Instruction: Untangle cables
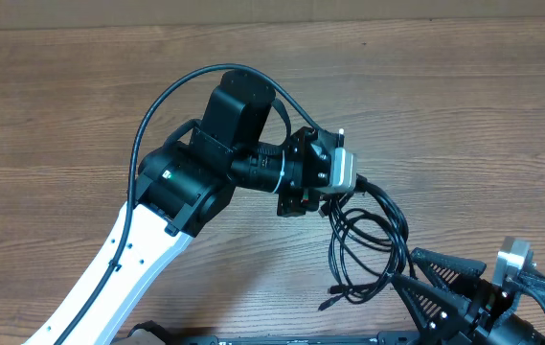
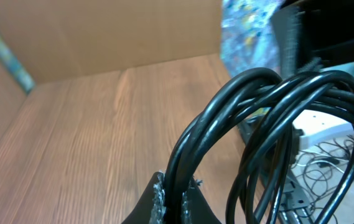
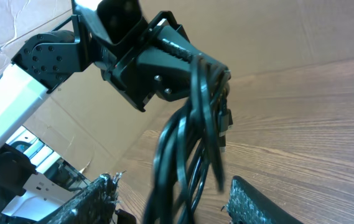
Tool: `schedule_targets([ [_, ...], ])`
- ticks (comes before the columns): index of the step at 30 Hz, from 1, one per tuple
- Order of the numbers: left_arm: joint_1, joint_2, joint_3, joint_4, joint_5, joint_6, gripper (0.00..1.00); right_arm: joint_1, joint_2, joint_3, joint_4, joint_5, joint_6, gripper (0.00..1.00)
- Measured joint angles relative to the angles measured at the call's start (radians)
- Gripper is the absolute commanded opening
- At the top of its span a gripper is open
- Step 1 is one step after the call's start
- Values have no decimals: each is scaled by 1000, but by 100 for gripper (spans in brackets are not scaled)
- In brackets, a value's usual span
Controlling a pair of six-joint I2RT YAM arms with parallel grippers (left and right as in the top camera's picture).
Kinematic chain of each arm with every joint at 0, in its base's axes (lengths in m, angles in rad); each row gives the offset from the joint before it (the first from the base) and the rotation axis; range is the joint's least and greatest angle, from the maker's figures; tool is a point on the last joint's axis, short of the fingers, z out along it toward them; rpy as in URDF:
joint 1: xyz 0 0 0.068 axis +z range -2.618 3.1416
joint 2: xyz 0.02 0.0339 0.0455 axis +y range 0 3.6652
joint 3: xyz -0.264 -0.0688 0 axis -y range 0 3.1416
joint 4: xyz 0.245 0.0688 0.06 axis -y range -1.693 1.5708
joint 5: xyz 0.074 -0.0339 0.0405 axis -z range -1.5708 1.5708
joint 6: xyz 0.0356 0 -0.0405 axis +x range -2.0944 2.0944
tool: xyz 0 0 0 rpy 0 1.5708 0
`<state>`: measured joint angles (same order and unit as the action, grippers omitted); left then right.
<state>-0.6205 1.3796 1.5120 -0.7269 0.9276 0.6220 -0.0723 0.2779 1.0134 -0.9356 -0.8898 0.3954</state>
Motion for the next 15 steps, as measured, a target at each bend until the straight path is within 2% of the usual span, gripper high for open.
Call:
schedule_targets([
  [4, 0, 0, 0, 23, -61, -66, 4, 0, 0, 0, 0, 3, 0, 55],
  [9, 0, 0, 0, 48, -72, -108, 4, 0, 0, 0, -1, 5, 0, 43],
  [15, -2, 0, 0, 48, -72, -126, 4, 0, 0, 0, -2, 7, 1, 43],
])
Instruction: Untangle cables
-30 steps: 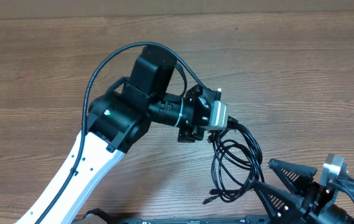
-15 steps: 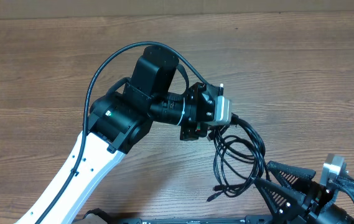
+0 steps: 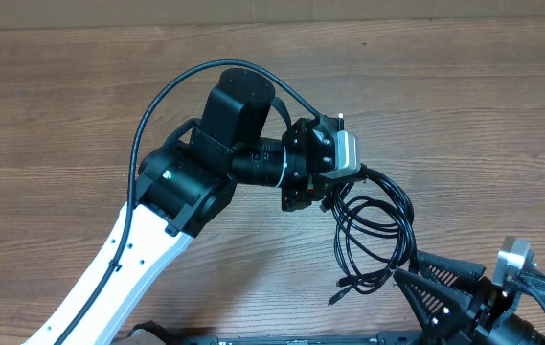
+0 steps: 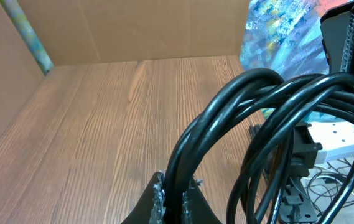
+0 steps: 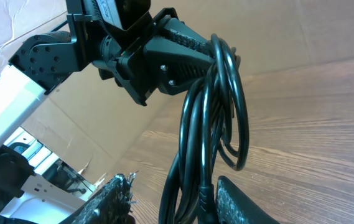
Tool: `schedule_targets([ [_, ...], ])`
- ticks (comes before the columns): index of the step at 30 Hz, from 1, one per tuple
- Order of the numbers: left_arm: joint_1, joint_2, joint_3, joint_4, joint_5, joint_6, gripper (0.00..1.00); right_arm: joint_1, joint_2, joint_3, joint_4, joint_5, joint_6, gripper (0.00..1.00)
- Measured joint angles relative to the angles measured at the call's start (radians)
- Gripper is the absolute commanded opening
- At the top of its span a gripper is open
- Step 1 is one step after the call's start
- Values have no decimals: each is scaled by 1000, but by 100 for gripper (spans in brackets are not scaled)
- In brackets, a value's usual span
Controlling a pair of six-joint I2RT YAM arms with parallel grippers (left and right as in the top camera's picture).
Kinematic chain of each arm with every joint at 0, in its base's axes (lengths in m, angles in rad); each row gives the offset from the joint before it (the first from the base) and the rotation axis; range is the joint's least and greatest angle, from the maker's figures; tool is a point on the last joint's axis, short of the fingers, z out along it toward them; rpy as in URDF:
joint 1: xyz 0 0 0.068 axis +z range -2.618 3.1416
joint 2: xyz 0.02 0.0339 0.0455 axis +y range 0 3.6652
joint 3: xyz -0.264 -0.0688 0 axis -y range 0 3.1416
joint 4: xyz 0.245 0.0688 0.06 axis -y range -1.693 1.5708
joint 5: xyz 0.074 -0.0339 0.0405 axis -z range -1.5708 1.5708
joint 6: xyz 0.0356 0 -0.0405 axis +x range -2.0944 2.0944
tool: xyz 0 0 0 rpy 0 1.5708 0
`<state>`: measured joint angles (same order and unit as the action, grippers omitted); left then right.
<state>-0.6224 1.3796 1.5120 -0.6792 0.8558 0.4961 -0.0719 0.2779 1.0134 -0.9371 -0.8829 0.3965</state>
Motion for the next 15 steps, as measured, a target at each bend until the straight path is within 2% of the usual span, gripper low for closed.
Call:
schedule_targets([
  [4, 0, 0, 0, 0, 4, 0, 4, 0, 0, 0, 1, 17, 0, 41],
  [11, 0, 0, 0, -2, 5, 0, 4, 0, 0, 0, 62, 34, 0, 22],
  [15, 0, 0, 0, -2, 8, -1, 4, 0, 0, 0, 81, 37, 0, 22],
])
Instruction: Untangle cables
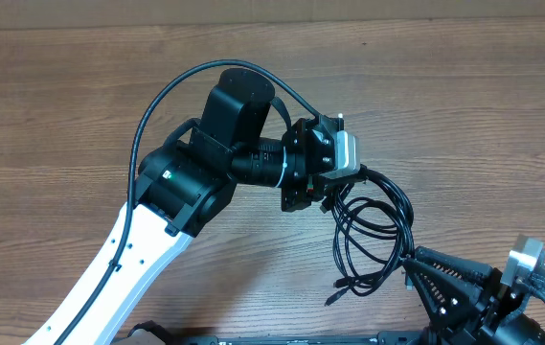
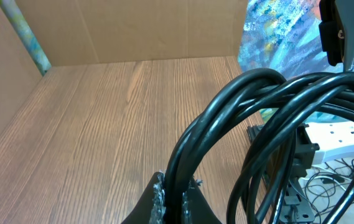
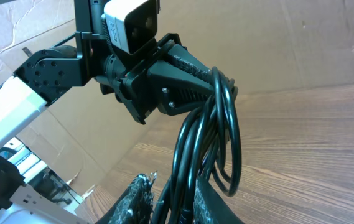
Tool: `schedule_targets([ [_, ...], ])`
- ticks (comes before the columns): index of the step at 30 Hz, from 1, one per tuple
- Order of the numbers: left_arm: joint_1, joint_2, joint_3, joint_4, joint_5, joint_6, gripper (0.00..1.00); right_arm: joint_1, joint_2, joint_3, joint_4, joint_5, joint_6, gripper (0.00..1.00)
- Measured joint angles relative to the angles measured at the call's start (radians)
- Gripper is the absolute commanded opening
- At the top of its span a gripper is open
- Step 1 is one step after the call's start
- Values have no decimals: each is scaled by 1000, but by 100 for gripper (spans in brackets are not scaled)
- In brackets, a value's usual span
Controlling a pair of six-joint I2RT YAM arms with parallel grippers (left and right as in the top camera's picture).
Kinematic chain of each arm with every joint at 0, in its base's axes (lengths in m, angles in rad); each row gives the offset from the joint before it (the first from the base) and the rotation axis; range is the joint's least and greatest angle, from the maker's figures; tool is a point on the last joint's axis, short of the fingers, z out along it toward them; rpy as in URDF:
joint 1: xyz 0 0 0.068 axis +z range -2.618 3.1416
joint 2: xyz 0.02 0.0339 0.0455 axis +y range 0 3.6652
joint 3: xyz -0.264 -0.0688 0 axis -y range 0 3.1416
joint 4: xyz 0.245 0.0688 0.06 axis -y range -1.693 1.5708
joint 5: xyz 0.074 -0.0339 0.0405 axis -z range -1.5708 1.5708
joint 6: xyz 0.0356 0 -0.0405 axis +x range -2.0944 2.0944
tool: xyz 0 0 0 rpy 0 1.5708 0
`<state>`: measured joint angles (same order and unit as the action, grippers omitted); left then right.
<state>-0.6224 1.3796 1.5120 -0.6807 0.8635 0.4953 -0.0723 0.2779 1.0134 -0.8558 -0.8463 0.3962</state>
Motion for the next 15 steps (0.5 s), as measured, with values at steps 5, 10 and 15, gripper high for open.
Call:
schedule_targets([
  [5, 0, 0, 0, 0, 0, 0, 4, 0, 23, 0, 17, 0, 0, 22],
  [10, 0, 0, 0, 0, -2, 0, 4, 0, 106, 0, 19, -22, 0, 21],
  [15, 0, 5, 0, 0, -10, 0, 4, 0, 192, 0, 18, -82, -3, 8],
])
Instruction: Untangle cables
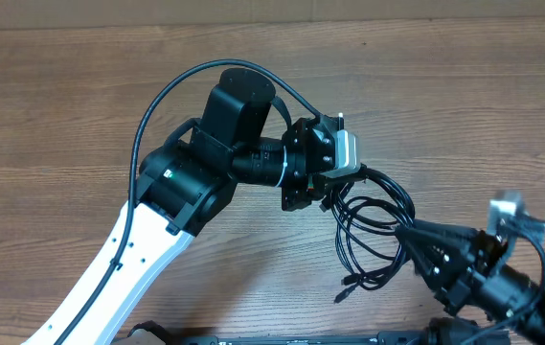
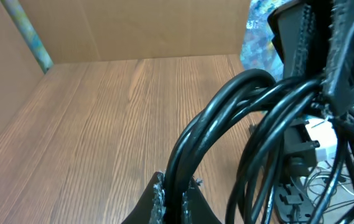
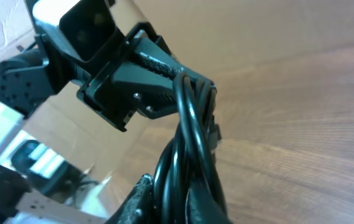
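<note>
A bundle of tangled black cables point(image 1: 375, 240) hangs in loops between my two grippers above the wooden table point(image 1: 61, 96). My left gripper point(image 1: 331, 195) is shut on the top of the bundle; in its wrist view the strands point(image 2: 226, 124) rise out of its jaws point(image 2: 175, 185). My right gripper point(image 1: 412, 233) is shut on the loops at the bundle's right side, with several strands point(image 3: 189, 118) pressed between its jaws point(image 3: 172, 190). A loose plug end point(image 1: 342, 295) dangles at the bottom of the bundle.
The left arm's black and white body point(image 1: 186, 182) fills the table's middle, with its own supply cable point(image 1: 157, 101) arching over it. Cardboard walls point(image 2: 133, 31) stand behind the table. The right arm point(image 1: 511, 287) enters from the lower right corner.
My right gripper has moved away from the table's front edge, up against the bundle's right side, and its jaws now press tight on the strands. The left gripper keeps its hold in place.
At first my left gripper held the bundle aloft while the right stood wide open low at the front right. The right jaws were then narrower around the hanging loops at each later moment. Now they are shut on the strands, higher and closer to the left gripper.
</note>
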Tool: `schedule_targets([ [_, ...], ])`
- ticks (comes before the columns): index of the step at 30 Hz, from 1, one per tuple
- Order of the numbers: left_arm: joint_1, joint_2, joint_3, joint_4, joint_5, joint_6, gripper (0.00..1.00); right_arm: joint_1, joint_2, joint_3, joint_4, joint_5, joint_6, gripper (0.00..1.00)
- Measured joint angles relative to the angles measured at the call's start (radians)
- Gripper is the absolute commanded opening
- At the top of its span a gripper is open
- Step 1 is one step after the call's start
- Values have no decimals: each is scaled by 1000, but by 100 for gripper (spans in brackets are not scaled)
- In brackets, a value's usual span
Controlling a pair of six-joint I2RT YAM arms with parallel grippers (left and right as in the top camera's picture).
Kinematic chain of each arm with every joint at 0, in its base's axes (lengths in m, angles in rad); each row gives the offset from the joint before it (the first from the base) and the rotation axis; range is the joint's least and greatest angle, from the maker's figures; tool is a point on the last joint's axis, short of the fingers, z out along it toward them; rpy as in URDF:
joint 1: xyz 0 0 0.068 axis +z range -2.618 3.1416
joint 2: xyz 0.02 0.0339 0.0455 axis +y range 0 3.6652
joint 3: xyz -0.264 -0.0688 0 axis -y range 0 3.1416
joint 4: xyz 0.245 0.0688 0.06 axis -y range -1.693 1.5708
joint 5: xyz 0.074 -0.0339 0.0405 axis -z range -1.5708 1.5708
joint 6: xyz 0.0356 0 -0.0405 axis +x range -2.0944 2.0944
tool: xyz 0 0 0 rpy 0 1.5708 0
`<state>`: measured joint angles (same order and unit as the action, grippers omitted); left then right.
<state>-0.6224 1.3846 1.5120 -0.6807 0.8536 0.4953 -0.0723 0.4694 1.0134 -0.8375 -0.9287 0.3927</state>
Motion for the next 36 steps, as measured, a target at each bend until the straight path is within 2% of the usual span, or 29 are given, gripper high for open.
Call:
schedule_targets([
  [16, -3, 4, 0, -4, -56, 0, 4, 0, 27, 0, 11, -23, 3, 9],
  [18, -6, 4, 0, -4, -65, 0, 4, 0, 27, -1, 12, -22, 4, 18],
  [20, -6, 4, 0, -4, -78, -2, 4, 0, 27, -2, 14, -24, 10, 40],
  [22, -6, 4, 0, -6, -89, -3, 4, 0, 26, -2, 17, -29, 8, 57],
  [25, -6, 4, 0, -6, -100, -4, 4, 0, 26, -4, 20, -35, 3, 63],
  [27, -6, 4, 0, -6, -104, -5, 4, 0, 26, -4, 19, -36, 0, 62],
  [30, -3, 4, 0, -6, -107, -7, 4, 0, 26, -4, 19, -36, -2, 57],
  [31, -2, 4, 0, -6, -107, -9, 4, 0, 26, -4, 19, -36, -2, 53],
  [34, 13, 4, 0, -6, -108, -23, 4, 0, 26, -4, 17, -36, -9, 32],
  [36, 30, 4, 0, -6, -107, -32, 4, 0, 26, -5, 14, -34, -7, 24],
])
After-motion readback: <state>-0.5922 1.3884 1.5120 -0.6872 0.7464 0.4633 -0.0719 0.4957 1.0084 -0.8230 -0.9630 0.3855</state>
